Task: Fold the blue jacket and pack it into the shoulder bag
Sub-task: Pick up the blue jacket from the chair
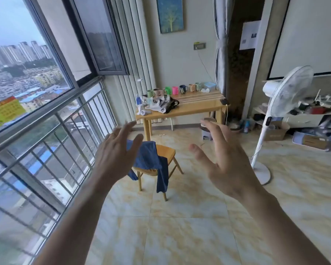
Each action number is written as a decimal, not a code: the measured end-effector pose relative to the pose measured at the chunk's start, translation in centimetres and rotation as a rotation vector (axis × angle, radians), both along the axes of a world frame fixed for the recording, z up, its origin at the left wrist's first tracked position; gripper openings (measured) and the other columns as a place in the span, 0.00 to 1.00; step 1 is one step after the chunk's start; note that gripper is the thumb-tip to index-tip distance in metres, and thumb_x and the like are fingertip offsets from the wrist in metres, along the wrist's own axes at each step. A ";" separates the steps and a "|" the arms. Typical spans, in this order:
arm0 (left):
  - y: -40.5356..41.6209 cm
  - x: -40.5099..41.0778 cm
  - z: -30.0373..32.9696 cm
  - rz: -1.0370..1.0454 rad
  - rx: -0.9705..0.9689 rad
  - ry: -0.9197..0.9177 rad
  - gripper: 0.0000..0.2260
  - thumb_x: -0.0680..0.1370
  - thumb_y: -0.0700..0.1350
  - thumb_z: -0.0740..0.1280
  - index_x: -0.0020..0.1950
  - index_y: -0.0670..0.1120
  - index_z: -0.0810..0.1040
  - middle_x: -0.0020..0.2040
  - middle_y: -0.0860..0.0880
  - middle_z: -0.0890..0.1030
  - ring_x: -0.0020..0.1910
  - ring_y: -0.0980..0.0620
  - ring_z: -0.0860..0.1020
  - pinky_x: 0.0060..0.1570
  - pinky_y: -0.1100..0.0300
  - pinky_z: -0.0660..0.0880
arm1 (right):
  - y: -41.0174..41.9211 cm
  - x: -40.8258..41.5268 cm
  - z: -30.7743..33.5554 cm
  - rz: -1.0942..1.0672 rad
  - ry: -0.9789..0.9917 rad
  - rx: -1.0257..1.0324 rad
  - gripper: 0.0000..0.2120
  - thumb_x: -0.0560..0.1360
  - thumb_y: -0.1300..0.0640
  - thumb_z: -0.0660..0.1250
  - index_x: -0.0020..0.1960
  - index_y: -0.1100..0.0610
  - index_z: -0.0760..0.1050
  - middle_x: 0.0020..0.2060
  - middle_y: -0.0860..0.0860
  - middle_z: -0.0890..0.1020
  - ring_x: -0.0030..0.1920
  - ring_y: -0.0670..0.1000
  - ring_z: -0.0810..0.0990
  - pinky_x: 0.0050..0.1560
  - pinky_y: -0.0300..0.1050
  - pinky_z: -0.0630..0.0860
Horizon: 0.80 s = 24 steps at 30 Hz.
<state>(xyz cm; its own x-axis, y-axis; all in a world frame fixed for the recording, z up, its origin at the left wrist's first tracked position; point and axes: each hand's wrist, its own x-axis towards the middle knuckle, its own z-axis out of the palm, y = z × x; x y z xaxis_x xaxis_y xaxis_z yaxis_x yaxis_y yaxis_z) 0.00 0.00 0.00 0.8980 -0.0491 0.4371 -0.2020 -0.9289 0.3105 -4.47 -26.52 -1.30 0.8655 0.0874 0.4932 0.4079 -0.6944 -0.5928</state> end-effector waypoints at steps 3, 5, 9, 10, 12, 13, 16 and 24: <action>1.8 4.7 -2.2 0.055 -0.010 0.044 0.24 0.82 0.62 0.54 0.77 0.58 0.63 0.73 0.45 0.73 0.69 0.43 0.73 0.63 0.47 0.71 | 1.7 4.1 -2.3 0.006 0.074 -0.031 0.29 0.79 0.34 0.57 0.77 0.41 0.57 0.74 0.44 0.65 0.74 0.46 0.64 0.67 0.46 0.68; 3.0 8.4 -4.3 0.072 -0.015 0.111 0.24 0.82 0.62 0.55 0.77 0.56 0.64 0.72 0.43 0.75 0.67 0.42 0.75 0.62 0.46 0.72 | 3.1 7.4 -4.5 0.023 0.153 -0.061 0.29 0.79 0.34 0.57 0.77 0.41 0.56 0.74 0.43 0.65 0.74 0.46 0.63 0.66 0.45 0.67; 6.4 17.4 -8.7 0.086 -0.047 0.206 0.25 0.81 0.62 0.54 0.76 0.54 0.65 0.71 0.42 0.76 0.67 0.41 0.75 0.60 0.46 0.73 | 6.3 15.6 -7.7 0.038 0.231 -0.084 0.28 0.80 0.35 0.57 0.77 0.40 0.57 0.72 0.42 0.67 0.73 0.45 0.64 0.63 0.39 0.63; 7.2 19.7 -9.6 0.088 -0.044 0.233 0.25 0.82 0.62 0.55 0.76 0.54 0.65 0.70 0.43 0.76 0.67 0.41 0.75 0.60 0.46 0.73 | 7.1 17.7 -8.1 0.037 0.254 -0.092 0.28 0.80 0.35 0.57 0.77 0.40 0.56 0.72 0.42 0.67 0.73 0.45 0.64 0.63 0.39 0.62; 8.9 24.4 -11.2 0.091 -0.037 0.287 0.25 0.82 0.62 0.55 0.76 0.55 0.65 0.70 0.43 0.76 0.67 0.42 0.75 0.59 0.46 0.74 | 8.8 22.1 -8.8 0.035 0.299 -0.094 0.26 0.80 0.36 0.57 0.76 0.38 0.56 0.71 0.41 0.67 0.72 0.44 0.64 0.61 0.39 0.62; 9.7 26.6 -11.8 0.087 -0.039 0.308 0.25 0.82 0.63 0.55 0.76 0.55 0.65 0.70 0.43 0.76 0.67 0.42 0.75 0.59 0.46 0.74 | 9.5 24.2 -9.0 0.030 0.309 -0.096 0.26 0.80 0.36 0.57 0.76 0.38 0.56 0.71 0.41 0.68 0.72 0.44 0.65 0.61 0.39 0.63; 11.5 32.9 -12.9 0.073 -0.044 0.338 0.24 0.82 0.63 0.55 0.76 0.56 0.65 0.69 0.44 0.77 0.67 0.43 0.75 0.56 0.46 0.75 | 11.6 29.8 -9.3 0.024 0.328 -0.090 0.26 0.81 0.37 0.57 0.76 0.41 0.58 0.71 0.41 0.68 0.72 0.44 0.66 0.62 0.39 0.64; 14.2 45.7 -16.4 0.046 0.023 0.411 0.22 0.81 0.62 0.55 0.74 0.56 0.64 0.63 0.48 0.80 0.62 0.45 0.78 0.54 0.46 0.76 | 16.3 44.2 -14.4 0.071 0.530 -0.086 0.27 0.82 0.39 0.56 0.78 0.47 0.59 0.75 0.46 0.67 0.73 0.50 0.68 0.69 0.49 0.69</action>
